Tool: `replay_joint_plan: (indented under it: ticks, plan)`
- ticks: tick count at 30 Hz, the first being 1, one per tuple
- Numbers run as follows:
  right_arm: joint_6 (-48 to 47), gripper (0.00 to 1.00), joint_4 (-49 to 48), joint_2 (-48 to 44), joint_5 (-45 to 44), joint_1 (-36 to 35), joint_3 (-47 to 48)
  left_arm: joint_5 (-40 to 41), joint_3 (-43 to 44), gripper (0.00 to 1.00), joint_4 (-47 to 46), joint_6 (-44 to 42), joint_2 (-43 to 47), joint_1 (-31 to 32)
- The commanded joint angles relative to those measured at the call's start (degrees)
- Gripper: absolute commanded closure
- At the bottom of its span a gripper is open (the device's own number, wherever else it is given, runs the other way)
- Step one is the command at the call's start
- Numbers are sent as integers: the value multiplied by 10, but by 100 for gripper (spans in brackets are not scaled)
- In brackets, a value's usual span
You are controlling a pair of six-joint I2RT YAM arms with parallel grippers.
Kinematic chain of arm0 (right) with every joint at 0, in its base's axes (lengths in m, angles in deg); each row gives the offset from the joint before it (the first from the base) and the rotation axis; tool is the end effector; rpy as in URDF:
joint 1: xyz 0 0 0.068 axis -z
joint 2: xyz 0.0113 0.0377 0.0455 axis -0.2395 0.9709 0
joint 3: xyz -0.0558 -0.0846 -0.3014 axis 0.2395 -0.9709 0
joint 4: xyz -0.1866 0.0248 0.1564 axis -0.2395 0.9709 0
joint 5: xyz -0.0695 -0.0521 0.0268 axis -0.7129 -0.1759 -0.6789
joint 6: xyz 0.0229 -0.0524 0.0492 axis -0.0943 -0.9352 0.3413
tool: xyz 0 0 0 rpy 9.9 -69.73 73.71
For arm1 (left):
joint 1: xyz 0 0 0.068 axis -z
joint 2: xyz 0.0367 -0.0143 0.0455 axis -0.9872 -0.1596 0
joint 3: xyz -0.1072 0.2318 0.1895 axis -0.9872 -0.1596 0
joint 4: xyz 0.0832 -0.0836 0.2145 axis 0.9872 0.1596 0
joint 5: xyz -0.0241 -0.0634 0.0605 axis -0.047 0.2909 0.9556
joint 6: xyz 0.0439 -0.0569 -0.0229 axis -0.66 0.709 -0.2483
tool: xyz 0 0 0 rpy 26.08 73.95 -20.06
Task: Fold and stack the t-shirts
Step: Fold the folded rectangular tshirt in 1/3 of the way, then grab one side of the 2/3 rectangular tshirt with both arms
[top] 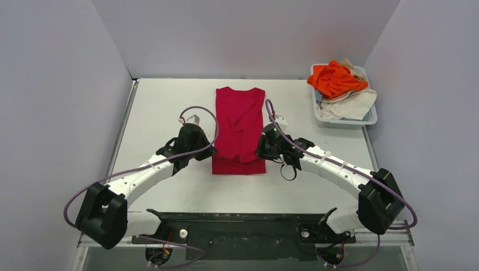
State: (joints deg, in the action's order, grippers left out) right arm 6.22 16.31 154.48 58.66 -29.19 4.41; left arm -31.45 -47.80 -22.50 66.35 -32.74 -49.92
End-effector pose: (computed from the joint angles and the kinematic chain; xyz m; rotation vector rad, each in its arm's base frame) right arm 0.2233 0.2029 0.2933 0.1044 2.2741 0.8065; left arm 0.2125 -0.1257 0.2566 -0.4009 2.3537 -0.6876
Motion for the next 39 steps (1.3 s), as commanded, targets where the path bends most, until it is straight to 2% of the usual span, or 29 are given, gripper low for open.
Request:
replay_joint_plan:
  ticks: [1,8,13,21,23,24,25,26,27,28,29,31,32,33,35,39]
  plan:
    - [-33,100,-8,38,-23,32,54,-18,72,100,-46,-60,-57,-21]
    - [-42,100,-21,106,2,77,104,-20,162,100,-34,-94,-158,-48]
    - [-38,100,-40,159,63,111,128,-40,219,100,-16,-106,-233,-65]
    - [-30,100,-60,240,104,142,172,-45,288,99,22,-116,-331,-78]
    - [-27,100,-57,270,108,151,195,-42,308,83,26,-113,-350,-84]
    - [-21,100,-53,291,110,158,207,-41,322,68,27,-112,-356,-87]
    - [-19,97,-43,303,111,163,234,-39,331,62,27,-112,-368,-95]
    - [-8,89,-34,325,116,168,249,-39,352,55,30,-112,-373,-100]
    - [7,85,-21,335,122,179,280,-42,363,53,39,-111,-384,-111]
    - [15,74,-16,348,134,191,292,-45,388,48,46,-110,-388,-117]
    - [32,70,-11,351,139,197,311,-50,399,45,56,-109,-394,-127]
    - [53,42,-13,353,145,212,325,-44,417,32,58,-109,-389,-139]
    - [59,34,-14,348,147,219,327,-38,422,21,57,-109,-379,-142]
    - [65,21,-14,343,147,223,325,-25,427,19,64,-113,-375,-146]
    - [58,12,-12,322,147,228,308,-17,428,16,88,-118,-360,-151]
    - [34,11,-9,260,144,224,228,-22,348,15,81,-122,-297,-153]
